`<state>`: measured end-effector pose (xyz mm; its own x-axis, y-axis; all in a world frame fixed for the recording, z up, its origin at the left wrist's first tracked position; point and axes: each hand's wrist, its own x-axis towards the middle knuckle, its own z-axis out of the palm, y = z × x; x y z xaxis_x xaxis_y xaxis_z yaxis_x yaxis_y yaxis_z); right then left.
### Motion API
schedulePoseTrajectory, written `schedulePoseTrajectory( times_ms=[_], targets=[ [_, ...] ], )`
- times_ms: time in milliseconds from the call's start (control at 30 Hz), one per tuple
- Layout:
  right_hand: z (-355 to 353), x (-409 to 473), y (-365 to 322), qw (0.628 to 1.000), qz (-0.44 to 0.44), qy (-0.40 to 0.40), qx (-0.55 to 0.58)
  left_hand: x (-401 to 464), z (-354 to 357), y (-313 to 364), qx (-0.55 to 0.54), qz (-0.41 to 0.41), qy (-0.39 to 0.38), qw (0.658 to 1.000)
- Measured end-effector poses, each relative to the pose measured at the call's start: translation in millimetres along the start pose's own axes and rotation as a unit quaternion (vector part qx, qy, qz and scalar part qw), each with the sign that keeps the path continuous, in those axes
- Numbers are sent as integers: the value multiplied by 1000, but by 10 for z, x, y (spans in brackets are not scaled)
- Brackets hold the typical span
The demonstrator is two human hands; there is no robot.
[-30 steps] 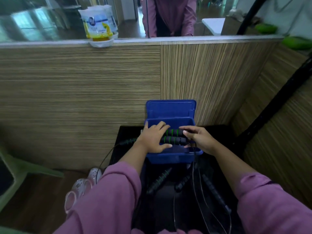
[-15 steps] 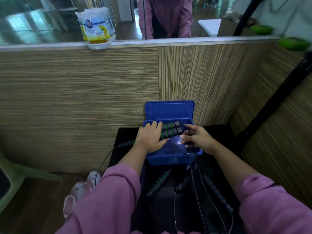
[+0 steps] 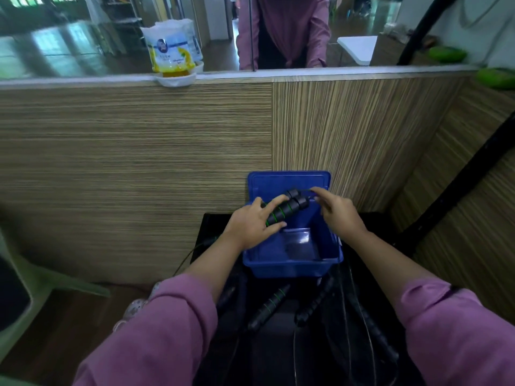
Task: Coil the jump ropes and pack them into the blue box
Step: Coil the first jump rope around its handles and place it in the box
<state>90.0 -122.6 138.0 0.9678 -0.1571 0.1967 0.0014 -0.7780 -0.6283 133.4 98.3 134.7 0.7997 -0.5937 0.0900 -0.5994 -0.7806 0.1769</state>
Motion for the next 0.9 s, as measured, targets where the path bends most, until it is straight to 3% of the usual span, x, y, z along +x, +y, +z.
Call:
schedulePoseTrajectory(
  times_ms=[267,400,533,633,700,767,900],
  targets=[
    [-109,309,-128,999,25,13,-41,78,-284,-37,-45,27,-55,997],
    [-121,388,-205,999,27,31,-3,74,-390,-57,-37,43,-41,998],
    [-64,442,-378,990,90,47,97,157,-478,-77,-10,-12,4,1000],
    [81,439,-603,981,116,-7,153,307,-535,-85,-74,-101,67,990],
    [159,380,-778,979,100,-61,169,410,-565,-171,-175,-153,144,962],
    [203,294,-952,956,99,-127,244,480,-626,-265,-291,-185,229,910],
    [284,197,-1152,930,96,-211,285,510,-744,-315,-482,-211,251,812]
  ],
)
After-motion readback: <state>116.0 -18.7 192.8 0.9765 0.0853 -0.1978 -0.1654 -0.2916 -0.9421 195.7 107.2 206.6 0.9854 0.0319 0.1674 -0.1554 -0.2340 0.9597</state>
